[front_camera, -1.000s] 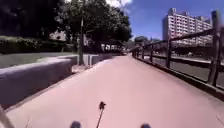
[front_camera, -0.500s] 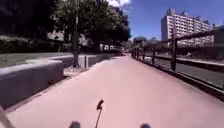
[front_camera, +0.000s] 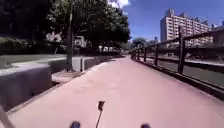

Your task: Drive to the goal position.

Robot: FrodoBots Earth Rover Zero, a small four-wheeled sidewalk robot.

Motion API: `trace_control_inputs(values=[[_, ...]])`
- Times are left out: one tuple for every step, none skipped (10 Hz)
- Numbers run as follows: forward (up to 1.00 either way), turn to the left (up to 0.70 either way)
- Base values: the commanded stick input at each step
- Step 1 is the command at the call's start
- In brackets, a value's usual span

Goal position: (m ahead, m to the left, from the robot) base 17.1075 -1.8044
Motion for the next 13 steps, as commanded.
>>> trace_control_inputs(values=[[0.85,-0.34],[0.85,-0.34],[0.85,-0.30],[0.85,-0.04],[0.85,0.00],[0.85,0.00],[0.85,0.00],[0.85,0.00],[0.85,0.00],[0.85,0.00],[0.85,0.00],[0.85,0.00],[0.85,0.00]])
